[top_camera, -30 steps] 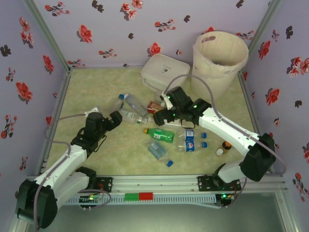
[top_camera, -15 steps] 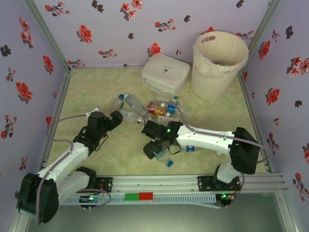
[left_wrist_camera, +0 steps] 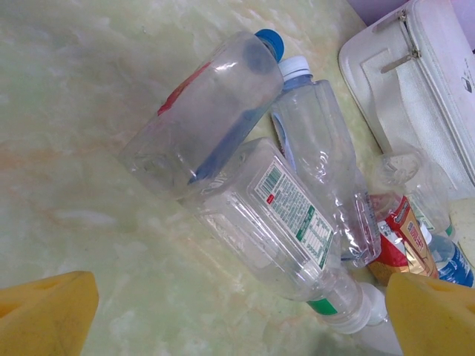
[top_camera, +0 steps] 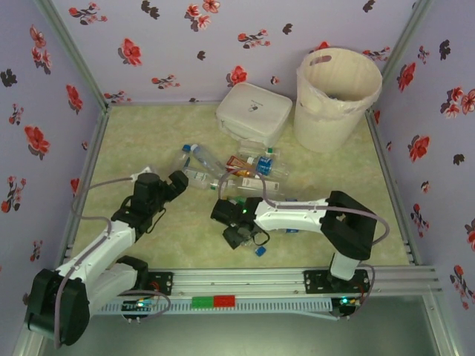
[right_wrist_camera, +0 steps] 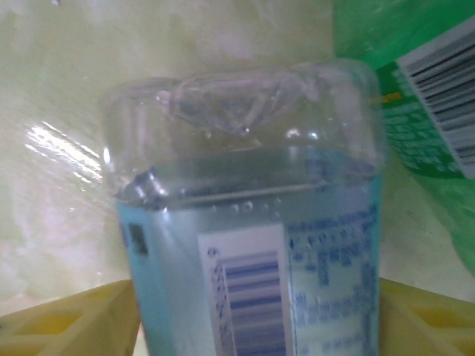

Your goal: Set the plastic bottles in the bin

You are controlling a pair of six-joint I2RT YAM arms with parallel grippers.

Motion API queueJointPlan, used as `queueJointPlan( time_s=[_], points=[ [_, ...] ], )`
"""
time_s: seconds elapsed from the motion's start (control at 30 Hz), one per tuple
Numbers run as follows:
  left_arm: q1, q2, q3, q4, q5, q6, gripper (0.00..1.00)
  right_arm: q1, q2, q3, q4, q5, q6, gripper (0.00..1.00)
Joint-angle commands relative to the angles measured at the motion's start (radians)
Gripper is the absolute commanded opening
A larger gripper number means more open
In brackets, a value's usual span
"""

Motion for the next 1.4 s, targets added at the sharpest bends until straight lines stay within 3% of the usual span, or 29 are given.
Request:
queueJointPlan(
  time_s=[0.0,0.27,0.63,0.93,1.37],
  points=[
    [0.011,-0.02,-0.017,0.009,0.005,-0.014,1.0,0.009,0.012,-0.016,0.025,0.018,0.02,0.64],
    [0.015,-0.019,-0.016,0.014,0.005,-0.016,1.0,0.01,-0.016,-0.033,0.049,0.006,0.023,0.49],
    [0.016,-0.019,-0.003,-0.005,0.014,0.015,1.0,-0.014,-0.203,-0.074,0.23,0.001,-0.006,0.46],
    [0.015,0.009,0.082,-0.064,0.075,0.08,1.0,-0.228,-0.405,-0.101,0.482,-0.086,-0.032,0.45],
    [-0.091,0.154,0.22,-0.098,0.097,0.136,1.0,-0.608,-0.566,0.146,0.416,-0.103,-0.207,0.45]
  ],
)
